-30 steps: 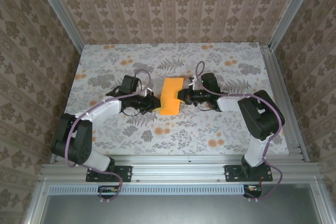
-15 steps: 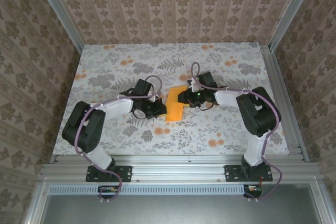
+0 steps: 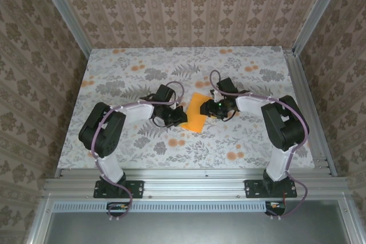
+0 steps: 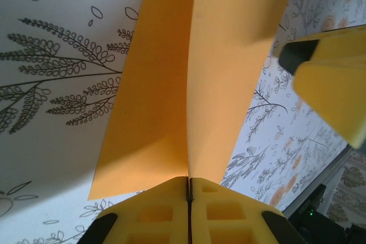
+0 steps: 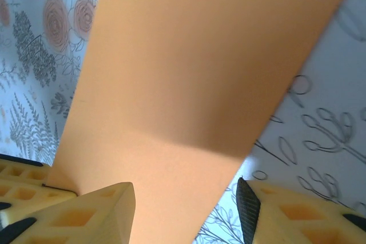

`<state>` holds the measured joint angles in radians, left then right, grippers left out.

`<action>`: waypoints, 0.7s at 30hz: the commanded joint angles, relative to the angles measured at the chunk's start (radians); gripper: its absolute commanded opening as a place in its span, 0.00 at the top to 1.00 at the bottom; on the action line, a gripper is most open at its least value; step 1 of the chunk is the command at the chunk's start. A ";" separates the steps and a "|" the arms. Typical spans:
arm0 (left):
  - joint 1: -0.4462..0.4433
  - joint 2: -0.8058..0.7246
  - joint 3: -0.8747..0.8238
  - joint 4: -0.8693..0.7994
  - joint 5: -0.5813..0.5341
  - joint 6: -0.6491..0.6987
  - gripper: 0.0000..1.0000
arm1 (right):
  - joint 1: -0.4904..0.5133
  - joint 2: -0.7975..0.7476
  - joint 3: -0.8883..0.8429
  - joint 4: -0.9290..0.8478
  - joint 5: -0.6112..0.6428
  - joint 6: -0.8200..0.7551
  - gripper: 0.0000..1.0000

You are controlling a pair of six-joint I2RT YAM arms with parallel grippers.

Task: Fold a paper plane with a square sheet of paper (pick it up from the middle)
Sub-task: Fold the triangle a second time at the center of the table.

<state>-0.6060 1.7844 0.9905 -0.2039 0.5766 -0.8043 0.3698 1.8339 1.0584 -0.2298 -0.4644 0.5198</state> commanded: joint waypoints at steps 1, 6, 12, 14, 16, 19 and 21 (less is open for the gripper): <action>-0.014 0.000 0.026 -0.002 -0.030 -0.037 0.92 | -0.013 -0.056 -0.011 -0.038 0.067 -0.013 0.45; -0.049 0.009 0.048 -0.014 -0.050 -0.056 0.92 | -0.017 -0.020 -0.012 0.007 0.023 0.016 0.45; -0.078 0.034 0.081 -0.009 -0.060 -0.081 0.91 | -0.021 0.014 0.001 0.012 0.032 0.015 0.49; -0.089 0.052 0.098 -0.009 -0.057 -0.084 0.91 | -0.024 0.032 0.007 0.011 0.030 0.013 0.52; -0.096 0.069 0.114 -0.009 -0.053 -0.085 0.91 | -0.028 0.046 0.011 0.008 0.033 0.010 0.55; -0.103 0.087 0.135 -0.008 -0.049 -0.088 0.90 | -0.032 0.057 0.009 0.006 0.041 0.005 0.57; -0.107 0.095 0.149 -0.010 -0.047 -0.087 0.90 | -0.034 0.060 0.007 0.005 0.044 0.002 0.59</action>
<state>-0.7063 1.8668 1.1042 -0.2054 0.5274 -0.8730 0.3405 1.8706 1.0580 -0.2131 -0.4477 0.5262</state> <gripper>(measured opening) 0.097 0.412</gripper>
